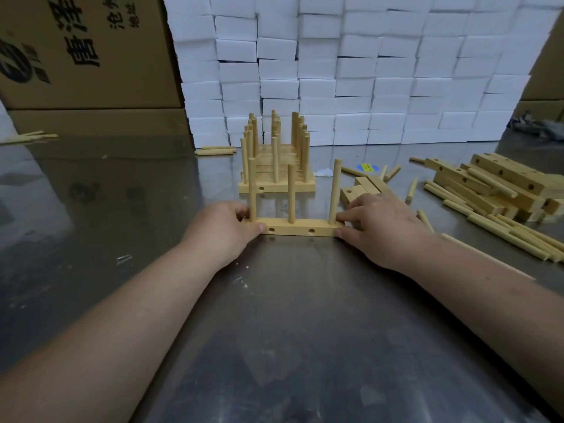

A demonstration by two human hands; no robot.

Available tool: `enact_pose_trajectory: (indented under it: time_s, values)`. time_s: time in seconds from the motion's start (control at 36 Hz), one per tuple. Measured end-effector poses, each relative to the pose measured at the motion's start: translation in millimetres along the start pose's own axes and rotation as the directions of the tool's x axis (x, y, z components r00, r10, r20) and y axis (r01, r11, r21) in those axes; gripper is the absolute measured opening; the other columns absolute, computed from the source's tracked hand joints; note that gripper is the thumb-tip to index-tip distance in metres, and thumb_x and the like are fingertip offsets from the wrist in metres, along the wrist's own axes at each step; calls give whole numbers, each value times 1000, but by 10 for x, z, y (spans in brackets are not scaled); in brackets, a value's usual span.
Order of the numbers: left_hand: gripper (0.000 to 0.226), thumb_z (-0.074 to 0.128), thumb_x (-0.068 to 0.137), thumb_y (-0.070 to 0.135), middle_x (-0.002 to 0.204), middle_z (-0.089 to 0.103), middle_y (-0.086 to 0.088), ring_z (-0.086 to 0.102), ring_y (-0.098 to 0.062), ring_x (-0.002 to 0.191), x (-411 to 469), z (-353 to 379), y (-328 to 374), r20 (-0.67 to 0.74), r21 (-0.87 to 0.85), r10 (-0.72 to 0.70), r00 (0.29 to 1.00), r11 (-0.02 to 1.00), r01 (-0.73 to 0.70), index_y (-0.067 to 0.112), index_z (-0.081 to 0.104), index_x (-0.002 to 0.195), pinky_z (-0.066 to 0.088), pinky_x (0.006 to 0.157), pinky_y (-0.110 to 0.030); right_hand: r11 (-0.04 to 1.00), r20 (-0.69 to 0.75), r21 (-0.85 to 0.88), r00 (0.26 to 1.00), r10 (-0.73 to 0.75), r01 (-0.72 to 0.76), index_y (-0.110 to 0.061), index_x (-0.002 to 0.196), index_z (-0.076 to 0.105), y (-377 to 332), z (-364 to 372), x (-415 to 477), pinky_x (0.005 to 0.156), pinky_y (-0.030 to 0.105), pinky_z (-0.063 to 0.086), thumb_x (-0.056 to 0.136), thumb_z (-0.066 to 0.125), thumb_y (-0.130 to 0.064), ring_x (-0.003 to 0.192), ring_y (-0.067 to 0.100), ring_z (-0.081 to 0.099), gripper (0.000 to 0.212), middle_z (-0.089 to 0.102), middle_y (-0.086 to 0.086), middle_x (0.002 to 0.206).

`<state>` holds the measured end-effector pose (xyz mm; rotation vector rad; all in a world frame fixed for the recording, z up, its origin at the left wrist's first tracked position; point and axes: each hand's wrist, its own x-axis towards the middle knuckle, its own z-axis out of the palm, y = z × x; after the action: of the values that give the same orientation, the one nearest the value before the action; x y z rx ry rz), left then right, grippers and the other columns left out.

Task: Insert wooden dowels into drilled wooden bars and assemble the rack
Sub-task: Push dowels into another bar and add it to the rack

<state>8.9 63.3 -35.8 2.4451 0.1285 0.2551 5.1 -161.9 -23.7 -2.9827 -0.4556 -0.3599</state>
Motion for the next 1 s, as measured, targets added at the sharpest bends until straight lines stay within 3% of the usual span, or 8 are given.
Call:
enact_pose_trajectory:
  time_s: [0.08,0.14,0.31,0.39,0.61,0.78,1.0]
  values:
    - [10,66,82,42,76,58,14,55,-10,53,1,11,-7,-7,2,-1,1000,1000,1,33,63,87,32,47,-22,1000,-3,3,1000,8,-8,-30,132,49,-3,7,4,99,30,28,92,44,-45,123,19,34,43,45,-4,135]
    - [16,66,82,43,81,61,10,56,-12,63,7,22,-15,-18,-3,-6,1000,1000,6,32,66,95,35,52,-24,1000,-10,11,1000,14,-14,-28,134,46,-1,15,3,100,31,29,92,44,-45,124,18,34,46,44,-5,136]
    - [26,63,84,43,93,64,6,59,-21,92,21,47,-7,-48,37,-18,999,999,20,29,67,106,46,86,-36,999,-12,26,999,30,-30,-30,135,44,-2,20,-5,98,32,31,91,45,-45,121,18,37,46,46,-4,133]
    - [29,60,87,42,94,62,5,58,-24,98,34,55,10,-52,74,-16,998,997,20,28,65,111,45,93,-41,999,-14,33,1000,22,-22,-31,134,45,-11,13,-11,97,33,32,91,45,-45,121,18,38,45,47,-4,132]
    - [29,55,89,43,96,63,1,57,-23,95,199,69,24,-65,173,6,998,985,5,23,65,109,48,81,-35,998,-16,62,1000,7,-6,-30,134,45,0,10,-6,96,31,32,91,46,-46,120,17,38,46,47,-4,131]
    - [36,54,90,43,104,64,-3,56,-22,92,424,100,28,-76,206,10,997,979,6,19,63,115,41,71,-29,997,-26,79,1000,3,-1,-30,133,46,21,22,6,98,30,30,91,46,-46,124,17,36,46,45,-5,134]
    - [41,54,91,43,112,63,-9,57,-27,101,633,144,70,-125,265,-55,991,960,86,10,63,113,36,70,-28,994,-27,106,1000,5,-3,-30,131,49,38,54,17,95,28,30,90,46,-46,124,16,36,44,47,-6,131]
